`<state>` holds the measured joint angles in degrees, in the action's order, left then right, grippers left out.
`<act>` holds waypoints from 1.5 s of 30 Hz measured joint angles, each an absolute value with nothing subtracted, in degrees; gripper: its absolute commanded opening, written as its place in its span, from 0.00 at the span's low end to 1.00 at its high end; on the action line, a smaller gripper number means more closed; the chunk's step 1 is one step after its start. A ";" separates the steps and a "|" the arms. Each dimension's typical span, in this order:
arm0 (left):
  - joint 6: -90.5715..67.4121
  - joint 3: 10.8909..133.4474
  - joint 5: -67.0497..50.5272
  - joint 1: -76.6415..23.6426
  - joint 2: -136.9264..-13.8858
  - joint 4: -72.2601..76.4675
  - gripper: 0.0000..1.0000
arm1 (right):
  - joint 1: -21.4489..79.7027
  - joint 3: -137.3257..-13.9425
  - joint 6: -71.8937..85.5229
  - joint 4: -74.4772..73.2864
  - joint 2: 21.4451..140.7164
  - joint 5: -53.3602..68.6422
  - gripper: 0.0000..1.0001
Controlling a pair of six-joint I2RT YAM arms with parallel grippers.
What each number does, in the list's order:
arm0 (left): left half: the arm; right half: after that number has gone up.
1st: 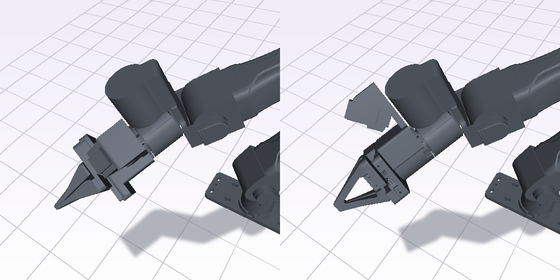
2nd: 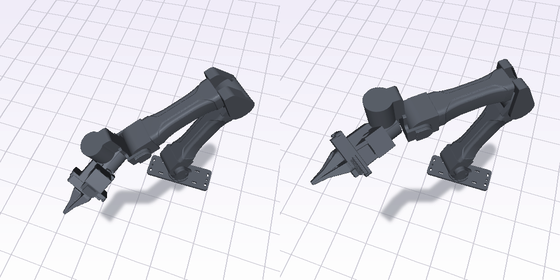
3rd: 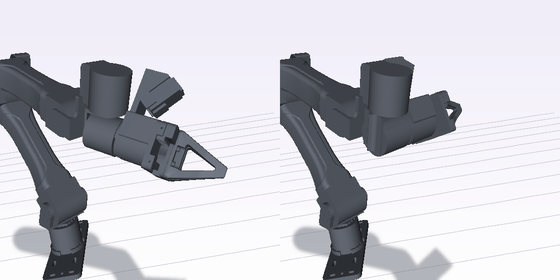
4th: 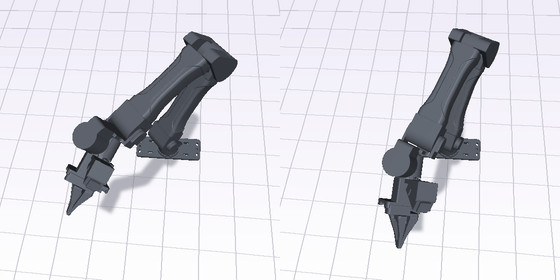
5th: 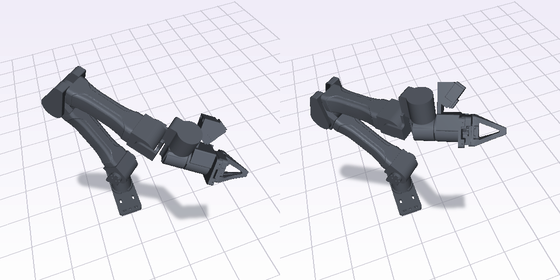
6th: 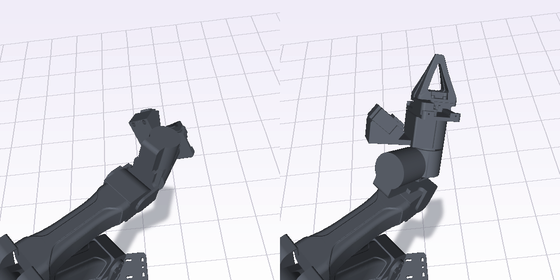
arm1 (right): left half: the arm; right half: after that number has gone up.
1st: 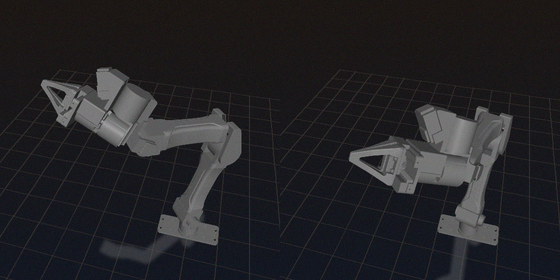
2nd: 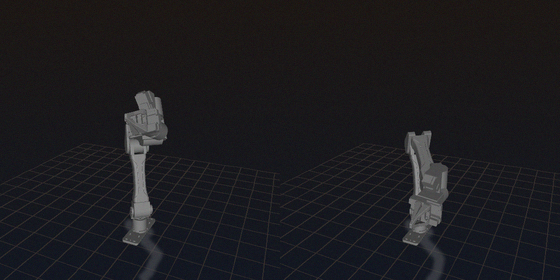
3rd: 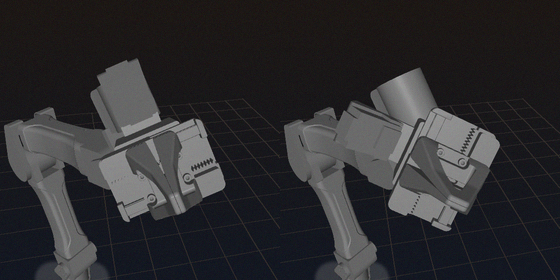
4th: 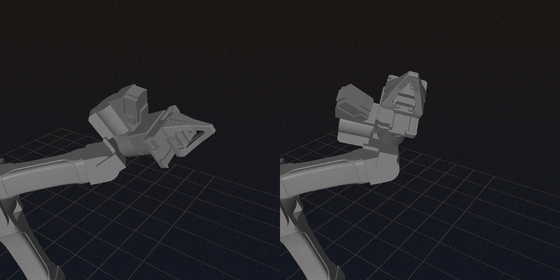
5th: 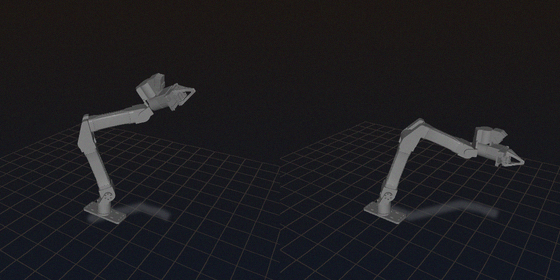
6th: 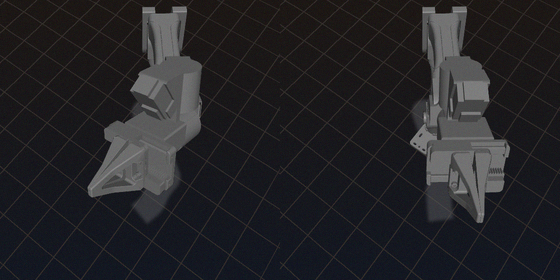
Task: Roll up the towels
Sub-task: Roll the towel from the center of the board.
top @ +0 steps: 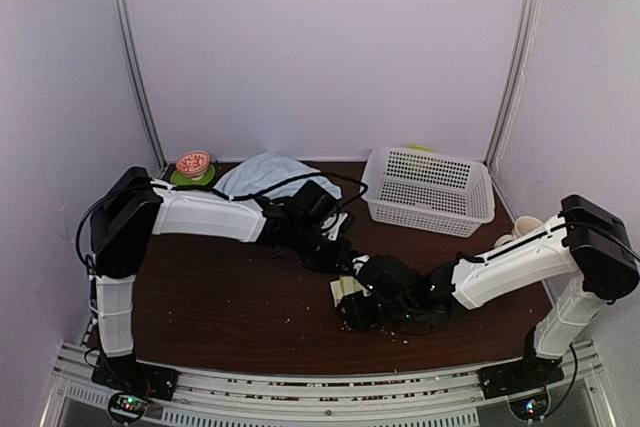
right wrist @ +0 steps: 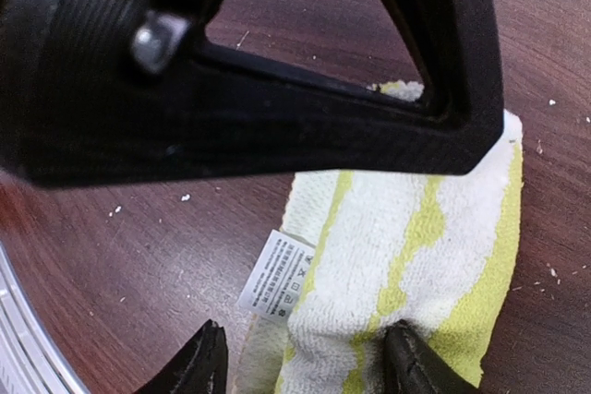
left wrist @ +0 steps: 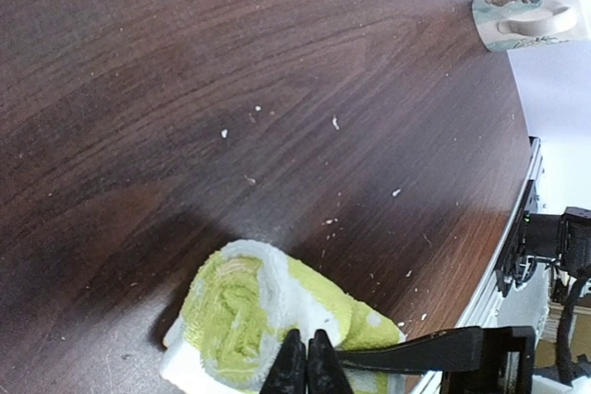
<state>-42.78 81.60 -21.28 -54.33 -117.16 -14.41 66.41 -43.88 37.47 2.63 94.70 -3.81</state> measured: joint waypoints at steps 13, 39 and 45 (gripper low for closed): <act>-44.05 80.88 -22.76 -53.19 -121.23 -11.49 0.00 | 66.35 -45.21 33.26 -3.66 92.29 -1.39 0.62; -44.29 74.13 -19.27 -53.19 -119.39 -7.64 0.00 | 67.68 -47.81 36.40 -12.62 92.90 -1.50 0.15; -44.23 72.23 -17.89 -53.17 -116.99 -9.43 0.00 | 68.77 -50.50 36.51 -12.23 95.96 -1.52 0.15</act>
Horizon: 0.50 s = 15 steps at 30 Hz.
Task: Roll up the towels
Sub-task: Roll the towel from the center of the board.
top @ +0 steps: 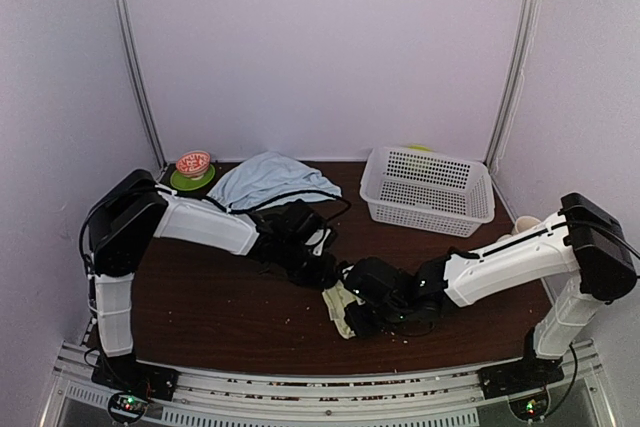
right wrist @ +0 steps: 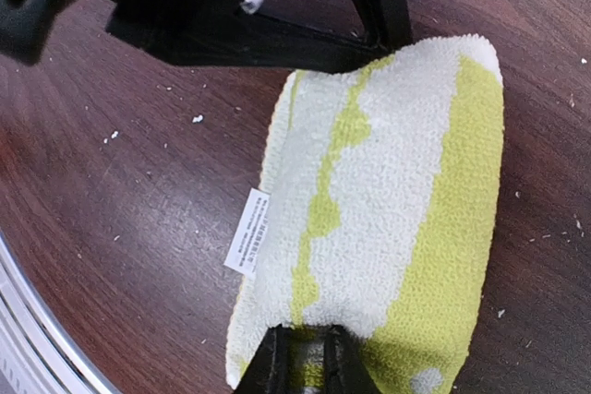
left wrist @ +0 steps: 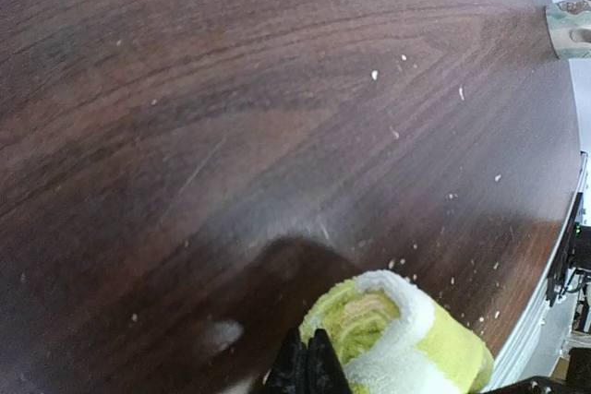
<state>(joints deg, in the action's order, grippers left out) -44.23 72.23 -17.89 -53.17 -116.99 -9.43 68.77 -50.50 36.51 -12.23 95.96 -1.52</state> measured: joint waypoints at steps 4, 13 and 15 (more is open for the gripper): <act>-44.18 70.91 -17.63 -53.19 -113.62 -11.44 0.01 | 68.88 -50.54 36.82 -12.08 96.05 -1.56 0.15; -43.86 68.66 -16.60 -53.34 -102.54 -13.67 0.02 | 68.88 -50.52 37.52 -11.97 96.05 -1.74 0.15; -43.53 68.86 -16.69 -53.41 -102.17 -13.69 0.02 | 68.88 -50.52 37.65 -11.92 96.05 -1.74 0.15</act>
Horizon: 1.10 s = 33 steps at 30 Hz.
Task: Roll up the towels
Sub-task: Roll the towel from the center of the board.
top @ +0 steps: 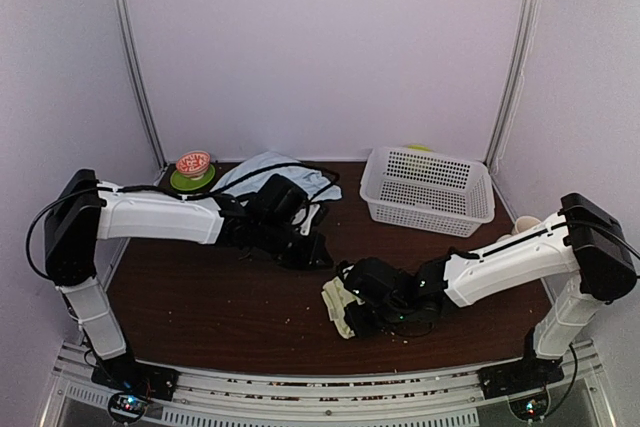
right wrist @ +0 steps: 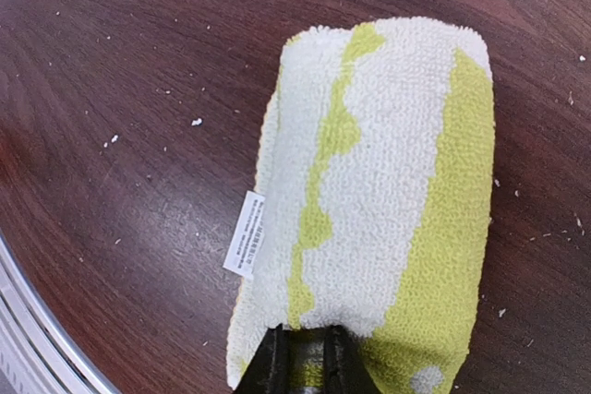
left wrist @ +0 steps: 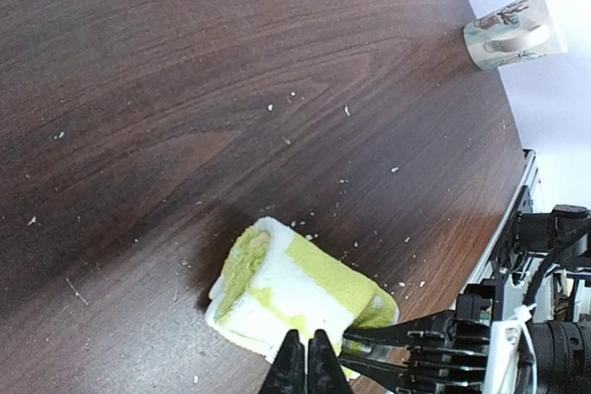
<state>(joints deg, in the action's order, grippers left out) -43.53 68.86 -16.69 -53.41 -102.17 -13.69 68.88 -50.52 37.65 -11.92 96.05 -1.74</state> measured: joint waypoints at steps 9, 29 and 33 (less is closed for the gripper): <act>-42.26 74.17 -20.03 -54.52 -111.66 -13.39 0.02 | 68.88 -50.06 37.74 -11.35 95.81 -1.91 0.17; -41.41 79.31 -22.85 -54.59 -119.66 -13.10 0.01 | 68.77 -47.57 37.60 -14.85 88.12 -2.07 0.22; -41.21 79.31 -22.46 -54.59 -119.72 -13.06 0.01 | 68.77 -47.33 37.78 -15.11 89.95 -2.04 0.19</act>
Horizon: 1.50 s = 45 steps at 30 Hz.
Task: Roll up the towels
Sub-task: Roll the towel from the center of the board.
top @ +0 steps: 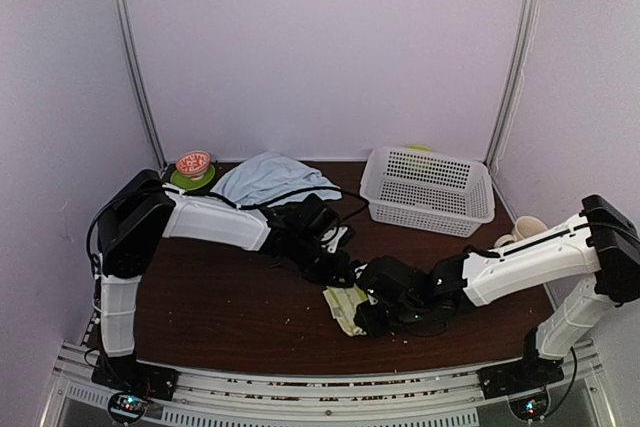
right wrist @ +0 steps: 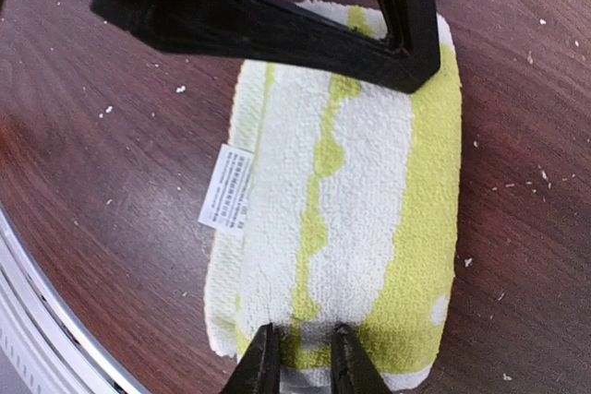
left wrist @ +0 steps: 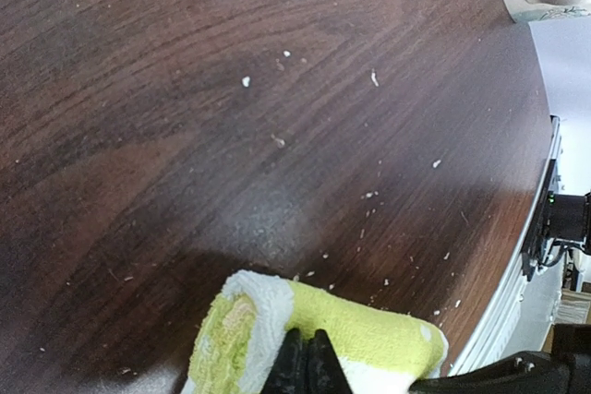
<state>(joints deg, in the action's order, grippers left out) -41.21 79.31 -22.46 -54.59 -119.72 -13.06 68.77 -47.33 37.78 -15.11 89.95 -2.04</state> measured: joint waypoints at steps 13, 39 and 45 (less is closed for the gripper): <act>-41.32 76.64 -21.45 -54.54 -120.03 -8.16 0.00 | 70.37 -47.24 39.31 -13.06 92.09 -2.13 0.44; -41.58 68.64 -18.83 -54.33 -116.14 -1.19 0.00 | 55.96 -47.29 40.77 -13.28 89.67 10.59 0.50; -41.52 68.64 -18.83 -54.33 -116.09 -1.30 0.00 | 59.57 -49.45 40.23 -13.93 92.33 10.26 0.50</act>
<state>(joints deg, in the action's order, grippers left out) -41.52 68.64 -18.83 -54.33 -116.09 -1.30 59.57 -49.45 40.23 -13.93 92.33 10.26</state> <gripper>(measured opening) 0.001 0.497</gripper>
